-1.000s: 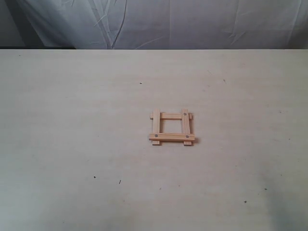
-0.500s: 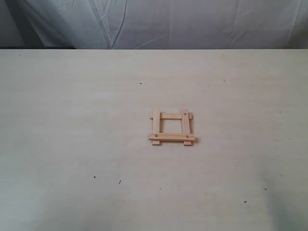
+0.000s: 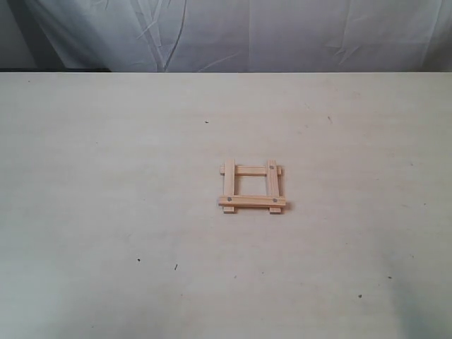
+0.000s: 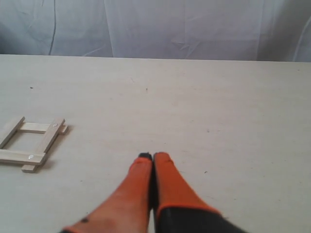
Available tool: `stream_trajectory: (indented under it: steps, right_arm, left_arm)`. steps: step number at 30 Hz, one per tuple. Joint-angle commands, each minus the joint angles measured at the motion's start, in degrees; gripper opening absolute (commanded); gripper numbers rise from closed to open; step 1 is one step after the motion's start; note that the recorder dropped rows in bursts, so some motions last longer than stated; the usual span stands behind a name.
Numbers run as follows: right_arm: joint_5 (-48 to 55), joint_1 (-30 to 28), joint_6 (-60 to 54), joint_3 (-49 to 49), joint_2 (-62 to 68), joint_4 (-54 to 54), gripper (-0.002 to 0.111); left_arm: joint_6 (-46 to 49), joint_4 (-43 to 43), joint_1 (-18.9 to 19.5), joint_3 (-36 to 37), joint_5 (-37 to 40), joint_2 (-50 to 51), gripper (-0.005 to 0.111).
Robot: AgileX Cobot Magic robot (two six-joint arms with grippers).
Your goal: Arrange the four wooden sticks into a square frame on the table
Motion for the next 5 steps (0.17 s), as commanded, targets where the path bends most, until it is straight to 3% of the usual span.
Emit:
stream_trajectory:
  steps: [1,5]
  right_arm:
    - [-0.8,-0.3,0.0,0.1,-0.3,0.4,0.001]
    - [-0.8,-0.3,0.0,0.1,-0.3,0.4,0.001]
  left_arm:
    - [-0.2,0.0,0.2,0.3,-0.6,-0.3,0.000]
    - [-0.2,0.0,0.2,0.3,-0.6,-0.3,0.000]
